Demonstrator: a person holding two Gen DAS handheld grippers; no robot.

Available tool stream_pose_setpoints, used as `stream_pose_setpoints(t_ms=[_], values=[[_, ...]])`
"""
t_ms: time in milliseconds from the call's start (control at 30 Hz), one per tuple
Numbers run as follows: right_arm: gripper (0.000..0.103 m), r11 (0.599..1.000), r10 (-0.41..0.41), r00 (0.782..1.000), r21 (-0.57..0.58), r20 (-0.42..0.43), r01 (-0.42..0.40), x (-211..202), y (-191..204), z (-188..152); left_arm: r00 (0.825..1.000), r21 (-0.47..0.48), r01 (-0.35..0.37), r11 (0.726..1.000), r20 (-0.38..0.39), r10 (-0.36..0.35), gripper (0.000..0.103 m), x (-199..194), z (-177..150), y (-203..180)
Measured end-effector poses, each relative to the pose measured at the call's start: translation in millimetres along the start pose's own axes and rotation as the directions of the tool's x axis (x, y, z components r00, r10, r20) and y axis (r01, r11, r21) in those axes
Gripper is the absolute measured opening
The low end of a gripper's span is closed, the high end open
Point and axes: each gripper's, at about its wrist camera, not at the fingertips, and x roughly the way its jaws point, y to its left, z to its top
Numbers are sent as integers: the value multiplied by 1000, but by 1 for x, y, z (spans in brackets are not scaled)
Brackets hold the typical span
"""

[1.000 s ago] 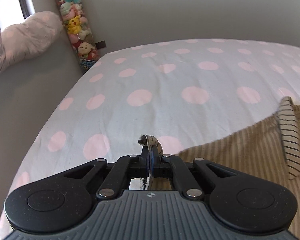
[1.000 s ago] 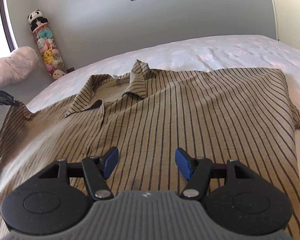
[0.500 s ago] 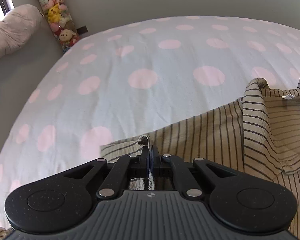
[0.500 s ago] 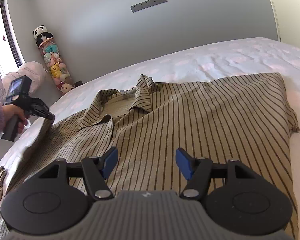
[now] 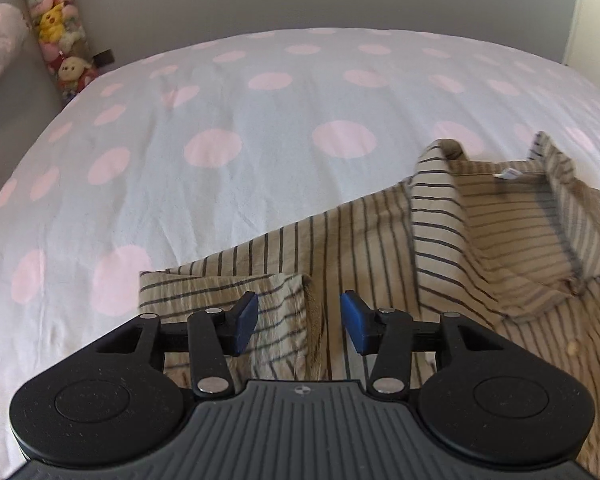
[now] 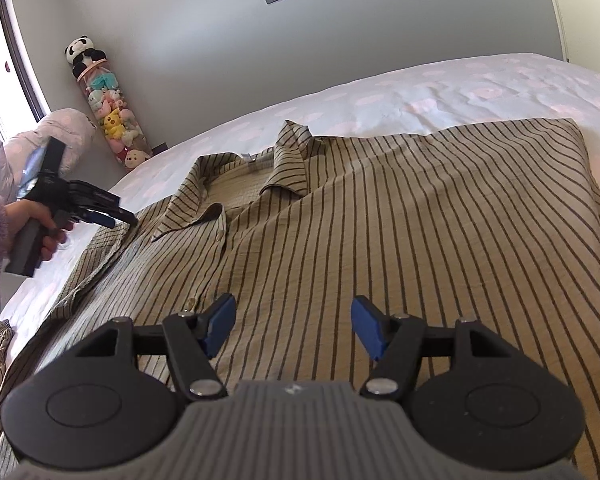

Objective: Fold clothes
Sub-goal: 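Fold the sleeve over onto the shirt body with the left gripper and release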

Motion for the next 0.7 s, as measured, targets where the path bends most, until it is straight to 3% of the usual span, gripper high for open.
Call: stream_pose_setpoints(t_ms=[133,333,500,600,700], values=[[67,1000,10,1000,-3,3,-10,-3,2,0,1000,43,-2,999,14,1,36,-34,-25,7],[69,1000,18,1000,16,24,-18,-12,1,3,1000,111,-14,994,23,11,39,-79,-67,14],[69,999,25,999,25,23,-26,-13,1,4,997,194,-66,979,-33,74,45,-84,-127,3],[69,999,31,999,22,19,-31,-13,3,4,989,232,-128,964,-46,142,45,-72,-144,-4],[70,999,28,999,24,16,-29,-13,2,3,971,235,-221,947,-38,236,37,-61,-151,-4]])
